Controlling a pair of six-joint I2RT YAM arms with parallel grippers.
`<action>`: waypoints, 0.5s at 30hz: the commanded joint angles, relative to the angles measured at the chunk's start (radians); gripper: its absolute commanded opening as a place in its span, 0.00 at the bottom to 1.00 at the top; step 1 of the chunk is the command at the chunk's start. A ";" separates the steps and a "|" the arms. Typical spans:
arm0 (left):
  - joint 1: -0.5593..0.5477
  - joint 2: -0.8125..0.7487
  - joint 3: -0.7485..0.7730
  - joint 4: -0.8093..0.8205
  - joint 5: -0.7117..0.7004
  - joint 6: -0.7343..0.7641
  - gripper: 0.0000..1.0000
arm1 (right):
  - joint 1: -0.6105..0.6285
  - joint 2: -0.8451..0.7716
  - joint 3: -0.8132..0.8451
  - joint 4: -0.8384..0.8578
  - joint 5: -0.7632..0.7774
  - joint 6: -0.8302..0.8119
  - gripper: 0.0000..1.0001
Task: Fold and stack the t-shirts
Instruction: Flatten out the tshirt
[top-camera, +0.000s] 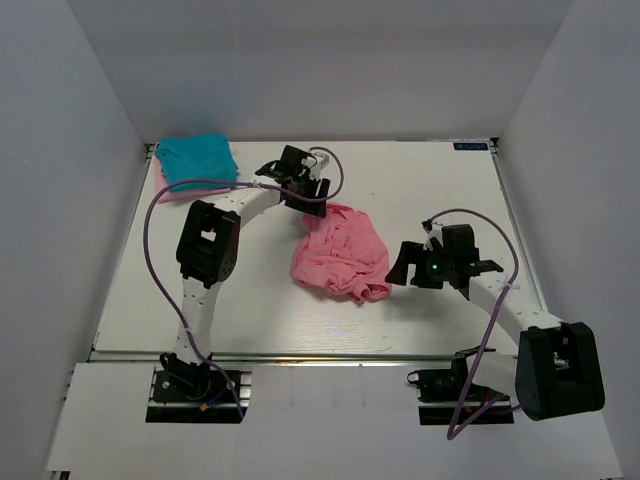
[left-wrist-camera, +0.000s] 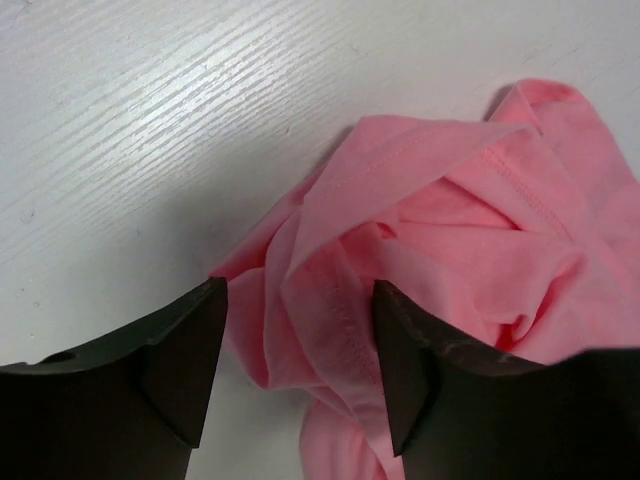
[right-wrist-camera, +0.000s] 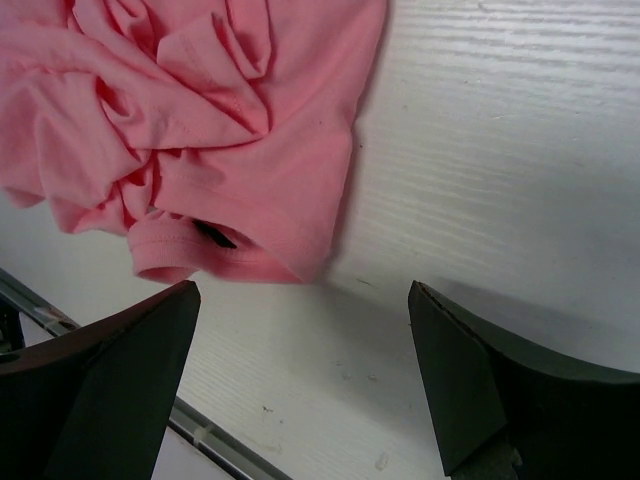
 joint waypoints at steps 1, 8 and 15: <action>-0.008 0.001 0.054 0.005 0.025 0.006 0.67 | 0.023 0.014 -0.023 0.025 -0.045 0.023 0.90; -0.017 0.001 0.034 0.056 0.066 -0.006 0.24 | 0.049 0.020 -0.052 0.034 -0.036 0.044 0.90; -0.017 -0.034 -0.018 0.100 0.075 -0.015 0.00 | 0.070 0.075 -0.072 0.146 -0.017 0.104 0.87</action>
